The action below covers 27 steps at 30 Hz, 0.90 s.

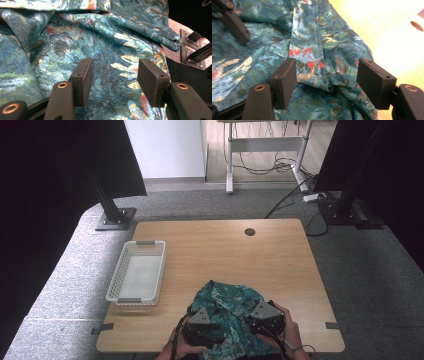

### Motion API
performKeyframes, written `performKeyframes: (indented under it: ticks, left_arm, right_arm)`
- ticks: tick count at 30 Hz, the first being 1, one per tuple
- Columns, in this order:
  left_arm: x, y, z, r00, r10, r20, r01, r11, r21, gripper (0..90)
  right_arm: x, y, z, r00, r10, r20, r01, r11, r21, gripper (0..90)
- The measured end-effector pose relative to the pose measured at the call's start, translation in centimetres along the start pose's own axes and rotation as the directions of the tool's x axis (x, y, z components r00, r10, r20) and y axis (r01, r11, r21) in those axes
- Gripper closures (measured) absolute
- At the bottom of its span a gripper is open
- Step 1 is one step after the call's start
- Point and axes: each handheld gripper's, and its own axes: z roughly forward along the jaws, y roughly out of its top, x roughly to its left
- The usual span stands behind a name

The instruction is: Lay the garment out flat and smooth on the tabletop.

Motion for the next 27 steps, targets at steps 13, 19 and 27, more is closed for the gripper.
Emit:
performKeyframes:
  ticks: [13,19,27]
  left_arm:
    - [0.0,0.0,0.0,1.0,0.001,0.001,-0.001,1.0,-0.002,45.5]
    - [0.1,-0.1,-0.1,1.0,0.002,0.0,-0.002,1.0,-0.003,46.8]
    - [0.5,-0.3,-0.6,1.0,0.003,0.001,-0.003,1.0,0.003,47.3]
  right_arm:
    - [-0.2,-0.3,3.1,0.9918,0.057,-0.114,-0.045,0.994,0.103,45.8]
    - [-1.1,-0.9,3.1,0.968,0.166,-0.188,-0.152,0.984,0.089,75.7]
    - [-2.7,-1.1,1.6,0.9005,0.298,-0.317,-0.291,0.954,0.068,84.4]
